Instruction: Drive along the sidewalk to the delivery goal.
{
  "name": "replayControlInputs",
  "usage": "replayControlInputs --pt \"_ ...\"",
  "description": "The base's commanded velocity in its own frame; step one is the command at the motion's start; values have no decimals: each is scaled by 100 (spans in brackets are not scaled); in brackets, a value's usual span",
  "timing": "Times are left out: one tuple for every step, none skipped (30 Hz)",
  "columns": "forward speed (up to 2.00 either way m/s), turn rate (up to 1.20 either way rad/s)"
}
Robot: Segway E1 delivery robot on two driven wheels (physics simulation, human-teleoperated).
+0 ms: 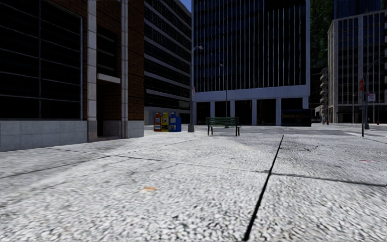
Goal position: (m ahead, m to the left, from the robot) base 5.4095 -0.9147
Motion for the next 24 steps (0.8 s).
replayControlInputs --pt "200 0" --pt "200 0" --pt "200 0" --pt "200 0" --pt "200 0" --pt "200 0" --pt "200 0" --pt "200 0" --pt "200 0" --pt "200 0" --pt "200 0" --pt "200 0" --pt "200 0" --pt "200 0" --pt "200 0" --pt "200 0" --pt "200 0" --pt "200 0" --pt "200 0" --pt "200 0" --pt "200 0" --pt "200 0" --pt "200 0" --pt "200 0"
